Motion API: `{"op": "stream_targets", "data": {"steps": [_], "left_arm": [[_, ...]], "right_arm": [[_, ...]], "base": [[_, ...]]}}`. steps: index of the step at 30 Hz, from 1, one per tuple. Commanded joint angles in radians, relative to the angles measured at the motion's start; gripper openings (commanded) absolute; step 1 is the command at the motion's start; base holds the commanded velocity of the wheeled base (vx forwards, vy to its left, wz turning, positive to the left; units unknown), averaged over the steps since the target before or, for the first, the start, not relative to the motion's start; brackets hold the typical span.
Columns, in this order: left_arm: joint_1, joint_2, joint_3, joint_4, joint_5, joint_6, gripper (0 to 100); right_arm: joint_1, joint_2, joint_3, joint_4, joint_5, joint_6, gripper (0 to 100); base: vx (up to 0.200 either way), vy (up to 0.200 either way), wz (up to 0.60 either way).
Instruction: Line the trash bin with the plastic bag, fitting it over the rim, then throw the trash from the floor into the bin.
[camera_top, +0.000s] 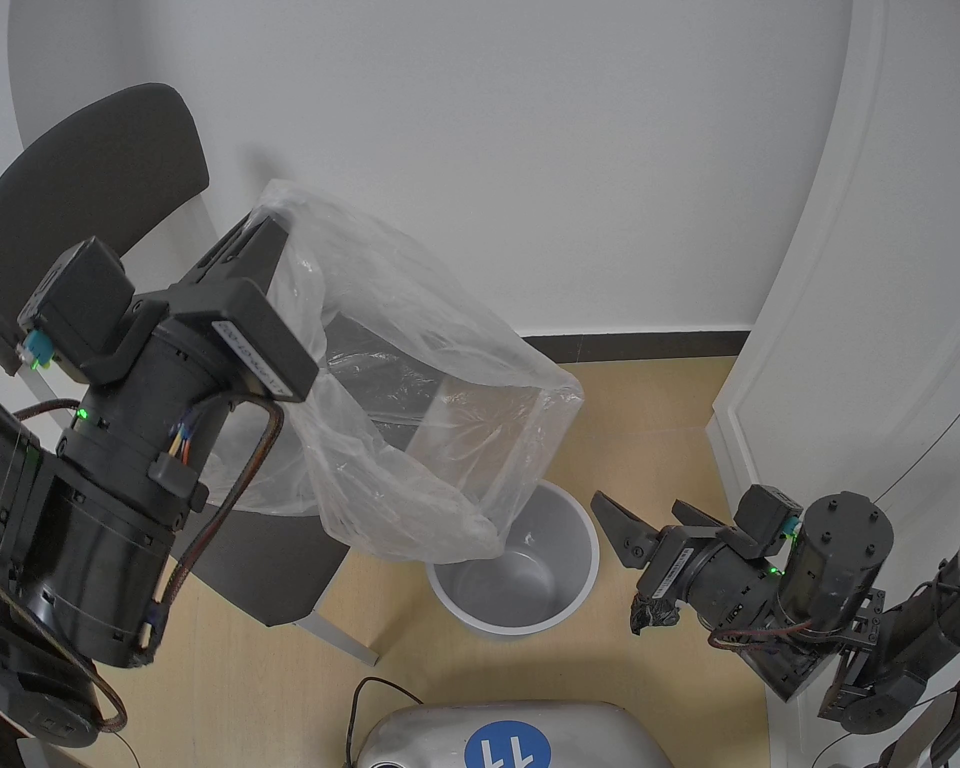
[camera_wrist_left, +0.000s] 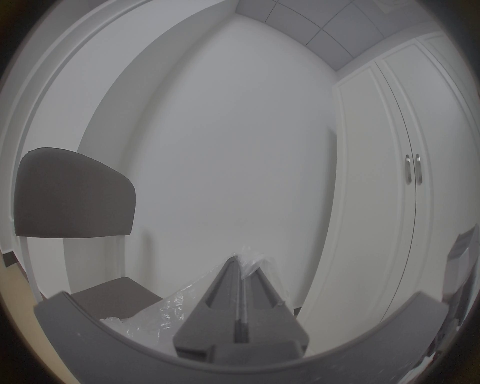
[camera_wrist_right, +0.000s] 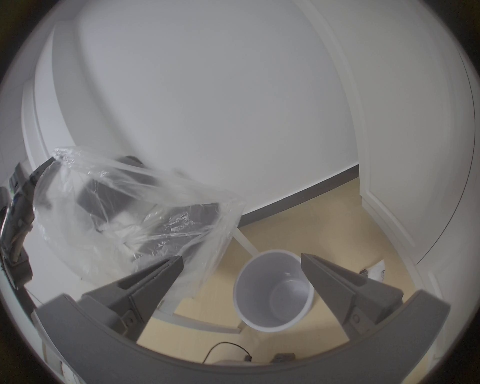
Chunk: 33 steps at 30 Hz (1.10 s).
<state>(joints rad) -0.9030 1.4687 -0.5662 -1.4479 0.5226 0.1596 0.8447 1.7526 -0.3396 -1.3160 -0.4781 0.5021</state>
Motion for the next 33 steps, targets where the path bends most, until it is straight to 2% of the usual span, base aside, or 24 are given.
{"op": "stream_targets", "data": {"steps": [1,5,18,28,29,33], "left_arm": [[-0.027,0.002,-0.003,-0.025,0.001,0.000,0],[-0.053,0.001,0.005,-0.034,0.001,0.001,0],[-0.137,-0.002,0.019,-0.063,0.001,0.001,0],[-0.145,0.002,0.015,-0.071,0.001,0.003,0],[-0.145,0.002,0.017,-0.071,0.001,0.001,0],[-0.145,0.005,0.017,-0.071,0.001,0.000,0]], "right_arm": [[-0.038,0.133,-0.030,-0.075,0.001,0.021,100],[-0.068,0.180,-0.064,-0.112,-0.001,0.022,100],[-0.125,0.119,-0.090,-0.114,-0.002,0.010,100],[-0.154,0.056,-0.082,-0.106,0.001,-0.028,100],[-0.154,0.054,-0.082,-0.108,0.001,-0.028,0],[-0.153,0.053,-0.079,-0.105,0.001,-0.030,0]], "base": [[0.000,0.000,0.00],[0.000,0.000,0.00],[0.000,0.000,0.00],[0.000,0.000,0.00],[0.000,0.000,0.00],[0.000,0.000,0.00]]}}
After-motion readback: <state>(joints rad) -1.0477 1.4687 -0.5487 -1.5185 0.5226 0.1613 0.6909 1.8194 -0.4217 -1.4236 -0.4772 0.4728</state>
